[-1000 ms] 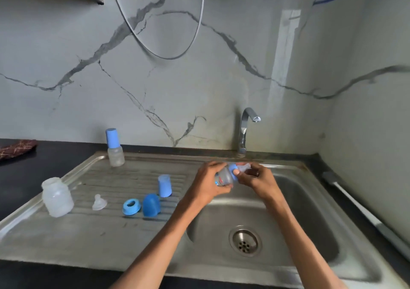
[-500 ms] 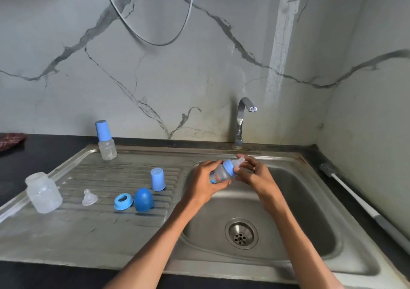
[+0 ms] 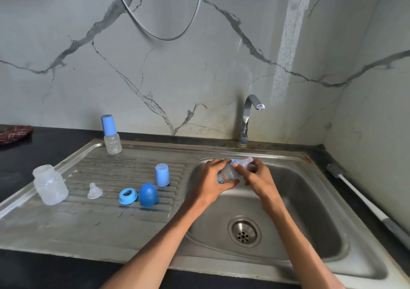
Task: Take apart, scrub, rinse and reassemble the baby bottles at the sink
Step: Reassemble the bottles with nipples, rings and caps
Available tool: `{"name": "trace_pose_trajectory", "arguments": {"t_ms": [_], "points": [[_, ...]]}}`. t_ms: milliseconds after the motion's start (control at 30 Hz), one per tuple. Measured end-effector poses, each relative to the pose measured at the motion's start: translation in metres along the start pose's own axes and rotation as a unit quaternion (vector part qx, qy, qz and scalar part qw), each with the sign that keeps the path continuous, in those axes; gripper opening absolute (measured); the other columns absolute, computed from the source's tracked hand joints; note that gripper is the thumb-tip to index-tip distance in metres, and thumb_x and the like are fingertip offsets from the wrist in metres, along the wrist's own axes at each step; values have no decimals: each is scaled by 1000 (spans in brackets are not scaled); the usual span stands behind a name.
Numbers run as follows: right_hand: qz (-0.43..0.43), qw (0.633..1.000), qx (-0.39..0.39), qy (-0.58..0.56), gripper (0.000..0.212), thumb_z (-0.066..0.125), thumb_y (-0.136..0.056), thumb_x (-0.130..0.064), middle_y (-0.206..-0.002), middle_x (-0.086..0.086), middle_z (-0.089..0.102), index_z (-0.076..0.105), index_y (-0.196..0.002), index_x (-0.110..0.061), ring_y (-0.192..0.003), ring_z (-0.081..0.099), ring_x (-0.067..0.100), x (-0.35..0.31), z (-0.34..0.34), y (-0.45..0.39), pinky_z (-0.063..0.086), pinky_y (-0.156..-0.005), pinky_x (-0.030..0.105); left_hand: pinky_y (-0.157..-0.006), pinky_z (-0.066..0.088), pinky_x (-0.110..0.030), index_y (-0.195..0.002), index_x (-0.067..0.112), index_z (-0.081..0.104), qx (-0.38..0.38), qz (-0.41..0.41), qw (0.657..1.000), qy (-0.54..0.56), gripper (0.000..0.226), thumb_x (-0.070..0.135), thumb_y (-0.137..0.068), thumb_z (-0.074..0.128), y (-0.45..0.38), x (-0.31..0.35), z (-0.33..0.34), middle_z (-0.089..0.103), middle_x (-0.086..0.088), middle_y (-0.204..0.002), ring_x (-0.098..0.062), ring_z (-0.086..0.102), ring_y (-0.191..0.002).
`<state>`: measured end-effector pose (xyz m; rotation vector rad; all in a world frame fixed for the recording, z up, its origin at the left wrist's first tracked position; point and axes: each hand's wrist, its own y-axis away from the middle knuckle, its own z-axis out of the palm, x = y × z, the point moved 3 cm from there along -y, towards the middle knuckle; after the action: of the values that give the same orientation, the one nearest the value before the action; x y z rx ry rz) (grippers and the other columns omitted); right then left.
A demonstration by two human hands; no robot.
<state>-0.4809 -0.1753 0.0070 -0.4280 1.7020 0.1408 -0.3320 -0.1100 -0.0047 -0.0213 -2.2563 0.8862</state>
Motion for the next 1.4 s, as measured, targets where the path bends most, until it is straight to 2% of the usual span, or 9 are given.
{"name": "trace_pose_trajectory", "arguments": {"t_ms": [100, 267, 467, 667, 933, 1033, 1133, 1300, 1400], "points": [[13, 1000, -2, 7, 61, 77, -71, -61, -99, 0, 73, 62, -112, -18, -88, 68, 13, 2, 2, 0, 47, -73, 24, -77, 54, -40, -119, 32, 65, 3, -7, 1000, 12, 60, 58, -65, 73, -1, 1, 0, 67, 10, -100, -11, 64, -89], [-21, 987, -131, -92, 27, 70, -91, -19, -109, 5, 75, 69, -117, -12, -104, 69, 17, -7, -3, 7, 51, -92, 26, -73, 54, -43, -115, 30, 69, 4, -31, 997, 75, 54, 53, -68, 80, -2, 0, 1, 67, 9, -92, -13, 64, -81], [-15, 996, -40, -82, 24, 79, -84, -25, -88, -1, 76, 72, -102, -11, -70, 67, -4, -12, 1, 9, 44, -58, 5, -78, 53, -38, -121, 34, 65, 16, -9, 999, 29, 58, 56, -68, 77, 1, 5, -5, 66, 14, -99, -8, 63, -90], [-33, 989, -91, -116, 31, 75, -87, -25, -107, 5, 75, 69, -115, -13, -97, 69, 17, -18, -2, 11, 53, -87, 26, -76, 54, -40, -114, 30, 69, 33, -6, 996, 85, 45, 46, -74, 81, 0, 13, -8, 64, 13, -95, -8, 64, -88], [-88, 987, -20, -136, 16, 73, -88, -17, -89, -1, 77, 75, -103, -10, -71, 66, -2, -37, 10, 21, 44, -60, 7, -82, 55, -35, -121, 27, 66, 47, 7, 995, 90, 48, 42, -78, 80, 1, 18, -20, 63, 11, -105, -8, 65, -94], [-78, 989, -38, -116, 13, 71, -90, -16, -81, -10, 75, 70, -103, -18, -66, 64, -6, -40, 23, 18, 45, -58, 8, -80, 51, -24, -120, 13, 68, 52, 15, 994, 93, 47, 26, -77, 84, 0, 15, -36, 64, 2, -102, -5, 62, -91], [-53, 992, -63, -95, 30, 66, -92, -30, -96, -5, 73, 63, -121, -23, -78, 65, -2, -40, 49, 15, 49, -62, 15, -79, 51, -24, -115, 12, 68, 118, -2, 987, 108, 41, 23, -79, 83, -2, 10, -71, 65, 1, -101, -5, 62, -91], [-57, 988, -143, 0, 30, 63, -96, -31, -113, 3, 68, 63, -125, -22, -98, 65, 18, -33, 124, 9, 55, -72, 26, -77, 53, -41, -108, 18, 67, 172, -40, 977, 123, 31, 33, -84, 78, 16, -13, -132, 67, -1, -96, -18, 63, -86], [-110, 968, -179, 140, 55, 77, -85, -21, -123, -1, 62, 54, -136, -22, -106, 62, 16, -35, 169, 2, 51, -86, 26, -80, 55, -49, -110, 28, 67, 174, -79, 974, 119, 38, 47, -79, 77, 33, -36, -161, 70, 0, -97, -22, 66, -89]]}}
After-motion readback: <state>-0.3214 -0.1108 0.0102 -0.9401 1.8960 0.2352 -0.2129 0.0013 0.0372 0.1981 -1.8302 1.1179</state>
